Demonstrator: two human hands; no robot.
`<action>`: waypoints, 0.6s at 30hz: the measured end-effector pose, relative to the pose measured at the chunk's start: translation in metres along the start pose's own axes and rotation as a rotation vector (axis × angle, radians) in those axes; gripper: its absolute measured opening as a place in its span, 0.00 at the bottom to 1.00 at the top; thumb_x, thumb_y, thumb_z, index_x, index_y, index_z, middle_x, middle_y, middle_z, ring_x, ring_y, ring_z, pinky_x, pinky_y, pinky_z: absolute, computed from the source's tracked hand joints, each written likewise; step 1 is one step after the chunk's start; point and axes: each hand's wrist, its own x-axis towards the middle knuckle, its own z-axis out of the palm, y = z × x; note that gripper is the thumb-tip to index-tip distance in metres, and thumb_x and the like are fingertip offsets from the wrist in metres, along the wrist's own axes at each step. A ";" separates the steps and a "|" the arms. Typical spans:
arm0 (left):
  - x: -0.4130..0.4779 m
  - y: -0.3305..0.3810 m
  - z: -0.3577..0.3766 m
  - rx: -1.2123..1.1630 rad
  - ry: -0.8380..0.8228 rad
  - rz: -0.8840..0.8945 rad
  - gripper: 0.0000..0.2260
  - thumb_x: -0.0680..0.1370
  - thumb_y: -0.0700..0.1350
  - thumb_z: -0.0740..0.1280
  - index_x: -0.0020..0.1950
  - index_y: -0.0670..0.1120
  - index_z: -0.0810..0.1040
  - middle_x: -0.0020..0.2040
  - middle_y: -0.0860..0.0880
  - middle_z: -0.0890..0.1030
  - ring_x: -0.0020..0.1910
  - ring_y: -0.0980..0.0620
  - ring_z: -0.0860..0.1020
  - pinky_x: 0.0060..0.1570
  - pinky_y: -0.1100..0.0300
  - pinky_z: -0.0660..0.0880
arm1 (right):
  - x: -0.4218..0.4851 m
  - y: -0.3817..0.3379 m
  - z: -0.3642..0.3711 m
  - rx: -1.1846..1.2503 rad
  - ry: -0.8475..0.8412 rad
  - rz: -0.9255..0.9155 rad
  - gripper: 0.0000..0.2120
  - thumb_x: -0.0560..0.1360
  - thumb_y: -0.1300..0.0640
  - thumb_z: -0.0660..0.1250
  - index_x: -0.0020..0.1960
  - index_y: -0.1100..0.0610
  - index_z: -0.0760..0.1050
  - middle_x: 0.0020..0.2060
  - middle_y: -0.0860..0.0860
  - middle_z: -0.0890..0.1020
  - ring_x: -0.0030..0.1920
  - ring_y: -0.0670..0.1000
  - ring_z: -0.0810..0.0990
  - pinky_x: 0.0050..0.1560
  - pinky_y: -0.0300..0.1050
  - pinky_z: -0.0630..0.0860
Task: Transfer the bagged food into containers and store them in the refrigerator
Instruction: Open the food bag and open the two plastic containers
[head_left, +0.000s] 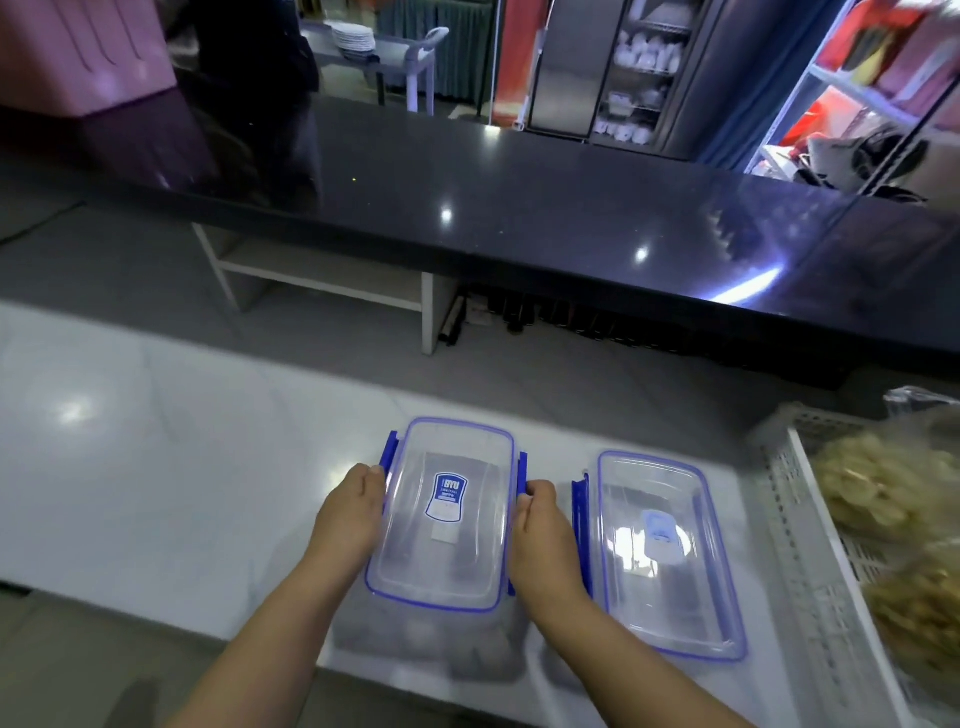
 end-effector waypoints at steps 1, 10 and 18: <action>0.002 -0.001 -0.002 0.022 -0.005 0.002 0.14 0.80 0.44 0.52 0.42 0.39 0.71 0.38 0.44 0.76 0.38 0.45 0.75 0.38 0.55 0.69 | 0.001 0.001 -0.001 0.008 0.006 0.030 0.07 0.80 0.57 0.52 0.48 0.56 0.68 0.37 0.52 0.75 0.36 0.49 0.72 0.33 0.39 0.68; -0.003 -0.006 -0.006 0.155 0.128 0.202 0.14 0.79 0.43 0.57 0.64 0.45 0.72 0.59 0.46 0.76 0.56 0.46 0.72 0.55 0.52 0.70 | -0.008 -0.004 -0.005 0.034 0.126 0.002 0.05 0.79 0.59 0.56 0.48 0.53 0.69 0.47 0.49 0.74 0.44 0.47 0.74 0.45 0.42 0.73; -0.015 0.000 0.000 -0.056 -0.013 0.243 0.15 0.81 0.41 0.54 0.67 0.44 0.71 0.70 0.48 0.69 0.71 0.51 0.59 0.66 0.63 0.53 | -0.020 -0.005 0.004 -0.142 0.056 -0.041 0.13 0.81 0.52 0.55 0.61 0.55 0.71 0.61 0.47 0.72 0.61 0.47 0.68 0.63 0.48 0.72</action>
